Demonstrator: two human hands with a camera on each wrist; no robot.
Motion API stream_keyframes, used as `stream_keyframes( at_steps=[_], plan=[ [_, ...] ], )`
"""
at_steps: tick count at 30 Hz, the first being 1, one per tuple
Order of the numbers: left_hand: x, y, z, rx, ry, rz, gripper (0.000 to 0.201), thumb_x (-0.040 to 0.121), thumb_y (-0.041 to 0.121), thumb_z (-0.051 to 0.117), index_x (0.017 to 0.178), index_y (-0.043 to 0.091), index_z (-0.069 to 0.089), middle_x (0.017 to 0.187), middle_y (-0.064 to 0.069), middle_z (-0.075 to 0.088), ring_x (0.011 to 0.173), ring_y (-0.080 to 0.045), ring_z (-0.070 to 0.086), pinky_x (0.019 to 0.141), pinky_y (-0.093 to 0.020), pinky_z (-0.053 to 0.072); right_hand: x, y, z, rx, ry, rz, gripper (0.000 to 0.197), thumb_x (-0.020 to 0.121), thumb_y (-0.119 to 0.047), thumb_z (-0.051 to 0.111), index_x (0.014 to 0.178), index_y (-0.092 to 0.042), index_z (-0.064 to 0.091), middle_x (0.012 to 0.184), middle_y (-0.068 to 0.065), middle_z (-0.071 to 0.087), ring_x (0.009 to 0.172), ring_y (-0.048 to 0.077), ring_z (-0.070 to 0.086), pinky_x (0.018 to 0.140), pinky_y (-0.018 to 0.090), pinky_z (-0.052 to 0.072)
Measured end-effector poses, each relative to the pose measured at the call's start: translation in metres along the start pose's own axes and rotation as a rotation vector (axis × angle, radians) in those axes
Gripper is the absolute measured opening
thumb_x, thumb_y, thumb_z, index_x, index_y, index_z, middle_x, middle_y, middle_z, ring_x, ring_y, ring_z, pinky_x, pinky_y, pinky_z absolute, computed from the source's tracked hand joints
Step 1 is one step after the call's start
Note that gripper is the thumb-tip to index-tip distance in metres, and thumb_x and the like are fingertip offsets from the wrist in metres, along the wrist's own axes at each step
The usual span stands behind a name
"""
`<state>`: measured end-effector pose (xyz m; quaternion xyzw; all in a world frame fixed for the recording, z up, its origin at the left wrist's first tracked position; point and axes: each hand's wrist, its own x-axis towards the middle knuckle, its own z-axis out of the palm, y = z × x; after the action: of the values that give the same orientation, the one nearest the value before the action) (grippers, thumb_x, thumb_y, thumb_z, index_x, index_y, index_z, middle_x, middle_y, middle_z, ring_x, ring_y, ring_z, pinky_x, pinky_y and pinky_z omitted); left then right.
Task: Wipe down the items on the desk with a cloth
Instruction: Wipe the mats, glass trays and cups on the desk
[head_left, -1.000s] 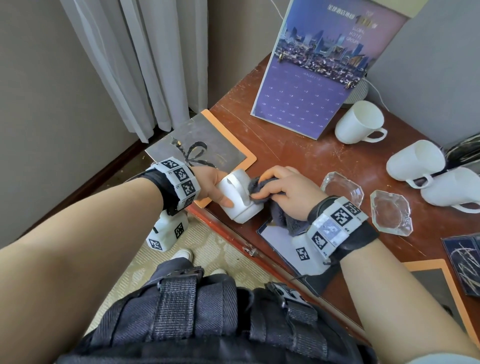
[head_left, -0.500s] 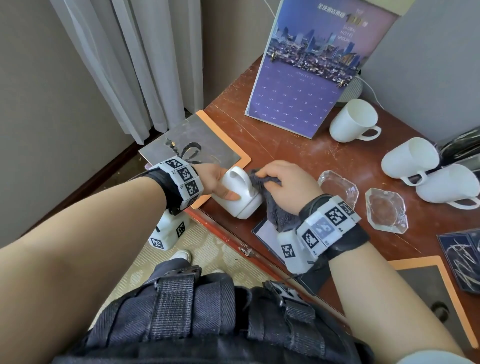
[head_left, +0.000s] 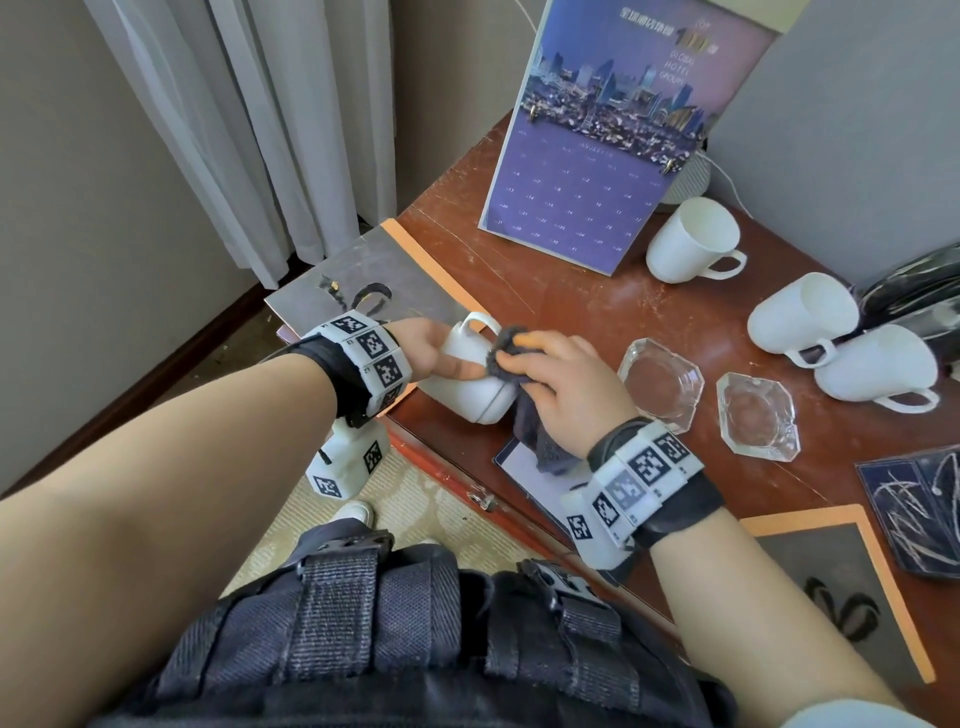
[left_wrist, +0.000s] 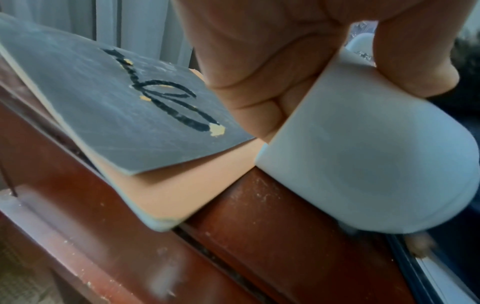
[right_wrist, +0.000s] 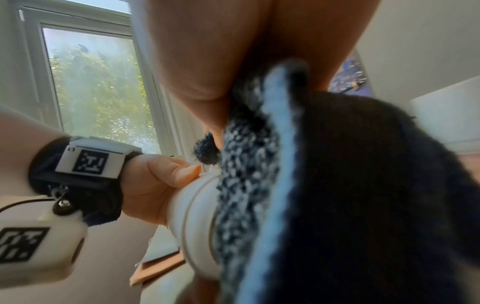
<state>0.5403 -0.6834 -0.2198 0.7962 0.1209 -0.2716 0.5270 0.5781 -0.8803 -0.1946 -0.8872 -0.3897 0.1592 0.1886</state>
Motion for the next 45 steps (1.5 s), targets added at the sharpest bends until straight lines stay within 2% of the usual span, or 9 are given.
stream_keyframes(
  at_steps=[5, 8, 14, 19, 24, 32, 37, 41, 45],
  plan=[
    [0.001, -0.005, 0.001, 0.024, -0.005, 0.017, 0.007, 0.081, 0.029, 0.068, 0.083, 0.027, 0.062, 0.085, 0.007, 0.064, 0.09, -0.018, 0.058, 0.092, -0.031, 0.043, -0.006, 0.0, -0.007, -0.087, -0.11, 0.021, 0.039, 0.094, -0.007, 0.044, 0.123, -0.027, 0.06, 0.131, -0.008, 0.052, 0.113, 0.022, 0.041, 0.094, 0.03, 0.036],
    [0.0, -0.005, 0.001, 0.036, -0.011, 0.019, 0.009, 0.078, 0.032, 0.071, 0.078, 0.03, 0.062, 0.079, 0.01, 0.063, 0.09, -0.02, 0.058, 0.091, -0.031, 0.042, 0.007, -0.004, -0.021, -0.029, 0.053, 0.074, 0.04, 0.091, -0.003, 0.043, 0.119, -0.024, 0.063, 0.126, -0.004, 0.056, 0.113, 0.025, 0.044, 0.096, 0.029, 0.032],
    [0.004, -0.015, 0.001, -0.035, -0.059, 0.036, 0.066, 0.043, 0.06, 0.075, 0.099, 0.026, 0.065, 0.108, -0.002, 0.069, 0.107, -0.021, 0.061, 0.1, -0.038, 0.043, 0.014, -0.018, -0.006, 0.076, 0.011, 0.111, 0.04, 0.094, -0.008, 0.042, 0.13, -0.023, 0.053, 0.135, -0.004, 0.049, 0.121, 0.022, 0.04, 0.098, 0.028, 0.032],
    [-0.003, -0.006, 0.0, 0.041, -0.052, -0.007, 0.028, 0.077, 0.031, 0.074, 0.101, 0.022, 0.062, 0.105, -0.001, 0.066, 0.105, -0.021, 0.06, 0.102, -0.039, 0.042, 0.003, -0.002, -0.014, 0.014, -0.094, 0.144, 0.039, 0.093, -0.007, 0.042, 0.124, -0.023, 0.058, 0.129, -0.002, 0.054, 0.121, 0.024, 0.044, 0.099, 0.036, 0.037],
    [-0.006, 0.022, 0.008, 0.465, -0.009, 0.041, 0.031, 0.086, 0.039, 0.063, 0.106, 0.017, 0.053, 0.092, 0.003, 0.055, 0.088, -0.017, 0.051, 0.074, -0.022, 0.034, 0.009, -0.003, -0.026, 0.13, 0.158, 0.142, 0.036, 0.094, -0.008, 0.043, 0.123, -0.022, 0.059, 0.128, 0.0, 0.053, 0.119, 0.026, 0.045, 0.102, 0.039, 0.038],
    [-0.003, 0.042, 0.012, 0.749, 0.034, 0.053, 0.048, 0.089, 0.047, 0.055, 0.122, 0.012, 0.053, 0.095, -0.003, 0.057, 0.09, -0.022, 0.051, 0.077, -0.028, 0.038, 0.002, -0.014, -0.026, -0.097, 0.017, 0.059, 0.037, 0.095, -0.01, 0.041, 0.122, -0.028, 0.06, 0.126, -0.007, 0.05, 0.11, 0.023, 0.04, 0.091, 0.035, 0.039],
    [0.003, 0.048, 0.012, 0.69, 0.034, 0.031, 0.038, 0.089, 0.046, 0.054, 0.107, 0.012, 0.056, 0.081, 0.002, 0.052, 0.086, -0.019, 0.049, 0.073, -0.028, 0.036, -0.008, -0.005, -0.029, -0.179, -0.015, 0.058, 0.036, 0.094, -0.008, 0.041, 0.118, -0.025, 0.062, 0.128, -0.005, 0.046, 0.111, 0.024, 0.039, 0.087, 0.039, 0.041],
    [0.001, 0.033, 0.003, 0.418, 0.117, -0.05, 0.044, 0.086, 0.041, 0.061, 0.121, 0.014, 0.055, 0.109, -0.003, 0.059, 0.105, -0.022, 0.053, 0.085, -0.027, 0.036, -0.015, 0.012, -0.024, -0.032, -0.025, 0.153, 0.033, 0.094, -0.007, 0.042, 0.116, -0.023, 0.061, 0.125, -0.002, 0.049, 0.115, 0.022, 0.043, 0.093, 0.033, 0.038],
    [-0.01, 0.005, -0.01, 0.055, 0.039, 0.044, 0.012, 0.079, 0.016, 0.073, 0.085, 0.018, 0.062, 0.077, 0.014, 0.066, 0.078, -0.002, 0.06, 0.079, -0.017, 0.039, -0.015, 0.019, -0.016, 0.14, 0.148, 0.18, 0.035, 0.093, -0.004, 0.046, 0.123, -0.018, 0.058, 0.127, 0.003, 0.048, 0.12, 0.023, 0.045, 0.102, 0.032, 0.035]
  ],
)
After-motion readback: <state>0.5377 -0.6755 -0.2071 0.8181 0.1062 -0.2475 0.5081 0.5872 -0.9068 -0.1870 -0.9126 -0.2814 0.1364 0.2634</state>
